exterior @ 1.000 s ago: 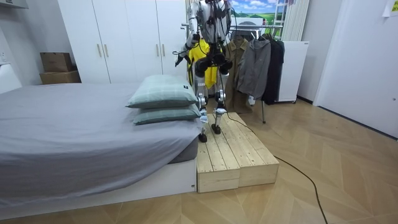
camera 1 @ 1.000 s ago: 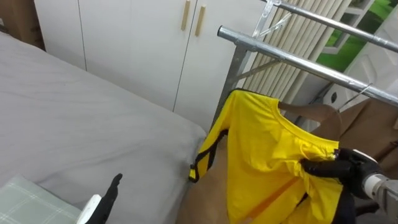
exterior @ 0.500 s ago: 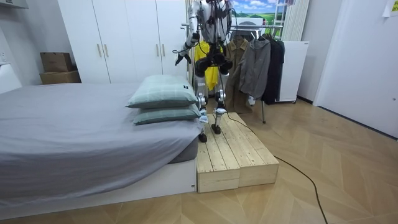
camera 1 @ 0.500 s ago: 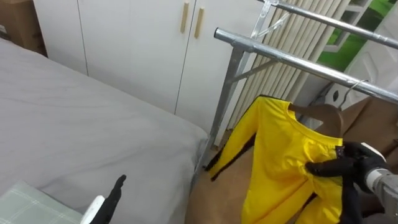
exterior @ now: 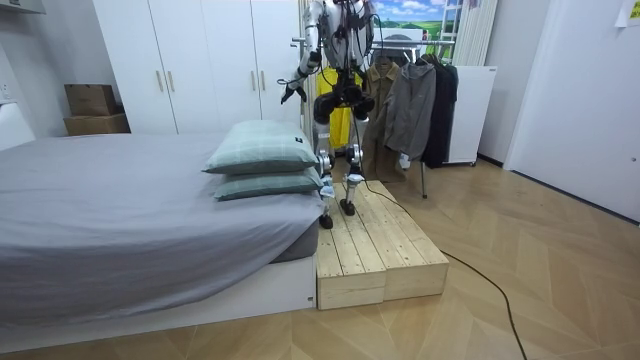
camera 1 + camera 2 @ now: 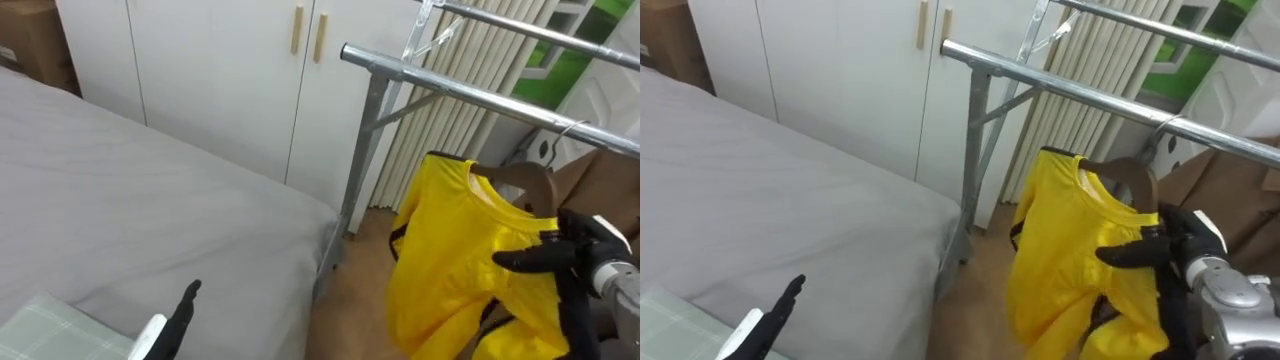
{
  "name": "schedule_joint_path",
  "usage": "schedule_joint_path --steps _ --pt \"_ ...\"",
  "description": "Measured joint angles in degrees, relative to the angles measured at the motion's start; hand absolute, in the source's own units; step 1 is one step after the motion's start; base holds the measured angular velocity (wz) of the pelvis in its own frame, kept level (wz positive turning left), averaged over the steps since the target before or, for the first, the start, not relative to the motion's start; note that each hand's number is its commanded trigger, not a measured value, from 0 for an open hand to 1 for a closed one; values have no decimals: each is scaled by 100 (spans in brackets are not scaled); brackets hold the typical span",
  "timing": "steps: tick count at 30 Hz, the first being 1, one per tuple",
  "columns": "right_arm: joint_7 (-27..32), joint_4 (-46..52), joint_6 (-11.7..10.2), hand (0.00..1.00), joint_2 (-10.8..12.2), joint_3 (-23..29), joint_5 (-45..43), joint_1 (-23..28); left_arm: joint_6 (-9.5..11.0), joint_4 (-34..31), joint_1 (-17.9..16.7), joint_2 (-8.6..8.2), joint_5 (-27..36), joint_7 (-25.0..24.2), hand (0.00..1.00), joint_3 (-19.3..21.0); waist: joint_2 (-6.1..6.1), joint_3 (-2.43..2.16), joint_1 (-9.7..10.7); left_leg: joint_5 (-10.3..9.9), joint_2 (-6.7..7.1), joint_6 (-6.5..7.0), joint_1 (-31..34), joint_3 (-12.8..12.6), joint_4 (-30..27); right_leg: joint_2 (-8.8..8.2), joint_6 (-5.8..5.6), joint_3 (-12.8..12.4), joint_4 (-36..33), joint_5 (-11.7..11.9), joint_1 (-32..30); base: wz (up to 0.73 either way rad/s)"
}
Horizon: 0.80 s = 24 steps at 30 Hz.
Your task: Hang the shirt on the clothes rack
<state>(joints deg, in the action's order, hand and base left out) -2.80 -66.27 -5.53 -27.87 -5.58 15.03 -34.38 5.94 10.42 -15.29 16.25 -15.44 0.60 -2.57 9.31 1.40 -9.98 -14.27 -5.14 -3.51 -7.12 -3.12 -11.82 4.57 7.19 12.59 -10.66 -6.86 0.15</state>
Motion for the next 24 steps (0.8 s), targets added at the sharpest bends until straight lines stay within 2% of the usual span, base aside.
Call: schedule_joint_path --steps 5,6,12,19,24 --pt "458 52 -239 0 0 2 -157 -1 179 -2 1 0 5 231 0 -5 -33 2 15 0 -2 0 48 -47 1 5 0 -37 -10 0 -71 -4" --pt "546 136 -265 0 0 1 -174 -1 183 -1 0 0 5 276 0 -14 -49 14 11 0 -3 0 61 -91 4 11 1 -77 -25 1 -107 -16" --pt "909 178 -389 0 1 4 -237 0 299 0 2 -11 0 377 0 -97 -84 17 66 0 -6 0 51 -158 5 20 -1 -129 -14 2 -115 -6" --pt "1231 208 -570 0 1 5 -236 0 320 0 8 -94 -2 377 0 -102 -140 56 147 0 -13 0 48 -174 9 30 0 -144 -2 2 -110 0" --pt "1305 225 -572 0 0 9 -238 0 325 0 23 -125 -2 377 0 -97 -162 61 182 0 -13 0 53 -194 8 34 0 -168 -7 2 -130 -1"
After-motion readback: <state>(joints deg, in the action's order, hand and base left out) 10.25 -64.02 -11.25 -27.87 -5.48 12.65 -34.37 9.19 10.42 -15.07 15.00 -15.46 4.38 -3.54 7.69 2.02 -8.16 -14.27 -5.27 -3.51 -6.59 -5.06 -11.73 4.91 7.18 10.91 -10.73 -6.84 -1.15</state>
